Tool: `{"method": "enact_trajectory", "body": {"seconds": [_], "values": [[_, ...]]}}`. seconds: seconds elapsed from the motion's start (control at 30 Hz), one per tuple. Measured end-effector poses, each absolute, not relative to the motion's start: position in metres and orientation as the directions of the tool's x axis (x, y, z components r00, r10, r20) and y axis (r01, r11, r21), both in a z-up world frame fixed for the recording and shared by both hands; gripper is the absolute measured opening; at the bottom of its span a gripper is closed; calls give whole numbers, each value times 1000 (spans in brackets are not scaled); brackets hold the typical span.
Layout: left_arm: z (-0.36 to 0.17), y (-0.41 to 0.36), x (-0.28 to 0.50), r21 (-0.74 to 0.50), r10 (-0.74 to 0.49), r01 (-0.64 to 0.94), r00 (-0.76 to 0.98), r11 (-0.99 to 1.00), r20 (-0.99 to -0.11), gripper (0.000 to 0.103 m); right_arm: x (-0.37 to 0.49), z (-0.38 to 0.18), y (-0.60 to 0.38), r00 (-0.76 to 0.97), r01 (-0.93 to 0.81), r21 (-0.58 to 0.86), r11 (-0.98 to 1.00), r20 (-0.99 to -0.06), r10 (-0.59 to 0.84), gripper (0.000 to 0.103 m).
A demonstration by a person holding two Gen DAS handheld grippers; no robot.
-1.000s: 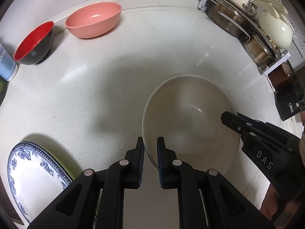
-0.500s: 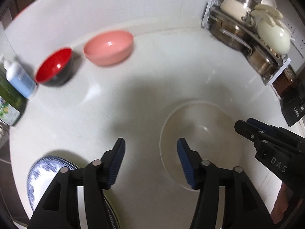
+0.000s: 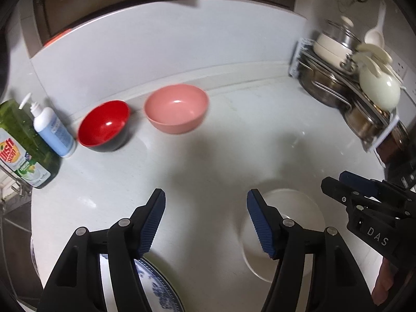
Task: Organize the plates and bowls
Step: 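Withdraw both tools from the white bowl, then move both tools to the pink bowl rim and close them on it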
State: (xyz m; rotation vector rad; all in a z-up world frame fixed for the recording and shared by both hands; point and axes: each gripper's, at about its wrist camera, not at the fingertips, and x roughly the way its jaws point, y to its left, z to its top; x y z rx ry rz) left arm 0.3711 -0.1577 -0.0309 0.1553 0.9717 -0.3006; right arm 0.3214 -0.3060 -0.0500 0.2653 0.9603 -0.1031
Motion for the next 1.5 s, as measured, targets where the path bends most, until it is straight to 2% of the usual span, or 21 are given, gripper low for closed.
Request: {"method": "enact_trajectory", "body": {"seconds": [0.6,1.17,1.37,1.5], "values": [[-22,-119,422,53,-77,194,606,980,-792,65,395,-41,-285,573,57,145,988,-815,86,39],[-41,-119,507,7,-119,214,569,977,-814,64,486,-42,-283,568,-20,140,990,-813,126,39],[-53,-118,533,-19,-133,210,544,977,-828,58,514,-50,-283,553,-33,160,987,-819,151,39],[-65,-116,545,-35,-135,198,523,980,-841,50,530,-61,-281,532,-38,181,983,-829,174,39]]}}
